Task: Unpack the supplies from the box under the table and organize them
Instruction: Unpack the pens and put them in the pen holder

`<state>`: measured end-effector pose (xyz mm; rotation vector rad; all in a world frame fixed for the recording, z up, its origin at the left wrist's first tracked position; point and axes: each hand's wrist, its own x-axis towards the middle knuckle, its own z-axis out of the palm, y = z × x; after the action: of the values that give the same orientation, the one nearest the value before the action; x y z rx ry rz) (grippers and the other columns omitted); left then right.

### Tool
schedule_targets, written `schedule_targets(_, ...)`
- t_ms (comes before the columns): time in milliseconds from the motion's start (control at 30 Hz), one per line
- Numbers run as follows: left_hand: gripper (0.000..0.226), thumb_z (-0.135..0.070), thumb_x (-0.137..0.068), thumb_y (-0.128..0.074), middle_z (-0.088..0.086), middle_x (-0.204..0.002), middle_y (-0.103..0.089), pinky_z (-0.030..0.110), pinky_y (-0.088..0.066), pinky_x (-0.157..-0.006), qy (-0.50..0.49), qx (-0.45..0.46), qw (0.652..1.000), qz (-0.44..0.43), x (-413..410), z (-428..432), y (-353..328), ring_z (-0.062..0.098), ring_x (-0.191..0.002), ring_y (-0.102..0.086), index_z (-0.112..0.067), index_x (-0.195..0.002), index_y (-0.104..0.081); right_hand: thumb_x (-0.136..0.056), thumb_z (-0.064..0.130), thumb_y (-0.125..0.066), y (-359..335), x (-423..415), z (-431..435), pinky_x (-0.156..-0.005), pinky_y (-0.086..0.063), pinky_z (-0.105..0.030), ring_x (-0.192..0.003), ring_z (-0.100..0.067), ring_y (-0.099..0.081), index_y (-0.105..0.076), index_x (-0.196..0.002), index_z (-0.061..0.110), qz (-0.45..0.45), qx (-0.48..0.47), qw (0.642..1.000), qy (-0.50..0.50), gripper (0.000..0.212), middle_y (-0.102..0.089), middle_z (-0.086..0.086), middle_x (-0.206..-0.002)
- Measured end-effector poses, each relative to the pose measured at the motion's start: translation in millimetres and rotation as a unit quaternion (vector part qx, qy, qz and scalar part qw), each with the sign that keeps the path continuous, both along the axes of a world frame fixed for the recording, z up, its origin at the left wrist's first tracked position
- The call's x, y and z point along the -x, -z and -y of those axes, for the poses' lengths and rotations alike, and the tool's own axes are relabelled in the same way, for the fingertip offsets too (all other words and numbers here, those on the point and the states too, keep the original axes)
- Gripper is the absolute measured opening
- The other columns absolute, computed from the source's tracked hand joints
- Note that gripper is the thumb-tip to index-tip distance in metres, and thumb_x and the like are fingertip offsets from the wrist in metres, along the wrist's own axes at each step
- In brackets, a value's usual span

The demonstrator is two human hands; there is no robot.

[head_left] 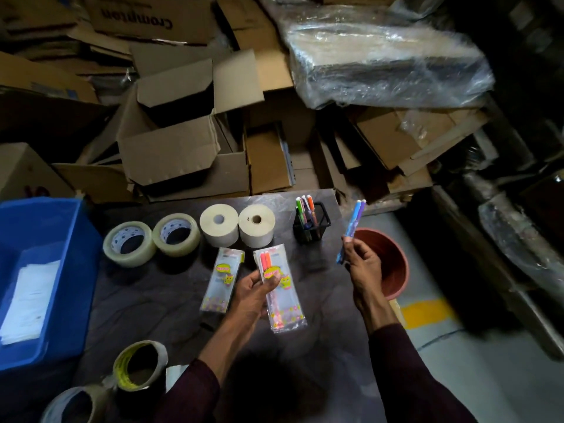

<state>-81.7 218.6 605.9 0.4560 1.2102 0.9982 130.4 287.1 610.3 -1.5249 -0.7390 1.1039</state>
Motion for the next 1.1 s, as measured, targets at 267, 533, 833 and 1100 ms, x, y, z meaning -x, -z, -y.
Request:
schedule_targets(267, 0.018, -0.005, -0.086, -0.066, 0.011, -0.091, -0.075, 0.041, -0.060, -0.072, -0.087, 0.016, 0.996, 0.015, 17, -4, 23, 0.021, -0.075, -0.072, -0.003, -0.104, -0.068, -0.093, 0.017, -0.067, 6, 4, -96, -0.067, -0.050, -0.012, -0.069, 0.008, -0.062, -0.069, -0.102, 0.009, 0.044, -0.059, 0.997, -0.035, 0.012, -0.068, 0.000, -0.089)
schedule_targets(533, 0.021, -0.009, -0.087, -0.065, 0.014, -0.098, -0.074, 0.045, -0.060, -0.074, -0.117, 0.017, 0.993, 0.001, 39, -5, 44, 0.024, -0.079, -0.072, -0.006, -0.107, -0.069, -0.083, 0.042, -0.077, 64, 16, -140, -0.092, -0.053, -0.030, -0.109, -0.016, -0.063, -0.076, -0.106, 0.015, 0.148, -0.038, 0.984, -0.086, 0.036, -0.066, -0.008, -0.117)
schedule_targets(833, 0.022, -0.010, -0.086, -0.065, 0.014, -0.101, -0.073, 0.048, -0.058, -0.079, -0.126, 0.021, 0.992, 0.006, 39, -11, 47, 0.024, -0.082, -0.071, -0.006, -0.108, -0.069, -0.086, 0.042, -0.072, 79, 7, -125, -0.111, -0.042, -0.042, -0.129, -0.019, -0.051, -0.072, -0.108, 0.033, 0.215, -0.029, 0.966, -0.139, 0.024, -0.060, -0.006, -0.131)
schedule_targets(1100, 0.020, -0.013, -0.082, -0.068, 0.006, -0.093, -0.075, 0.043, -0.060, -0.073, -0.120, 0.014, 0.993, 0.016, 31, -11, 38, 0.020, -0.078, -0.072, -0.011, -0.102, -0.071, -0.087, 0.034, -0.072, 66, 11, -114, -0.105, -0.044, -0.032, -0.130, -0.015, -0.048, -0.057, -0.121, 0.043, 0.175, -0.051, 0.976, -0.118, 0.039, -0.056, 0.001, -0.137)
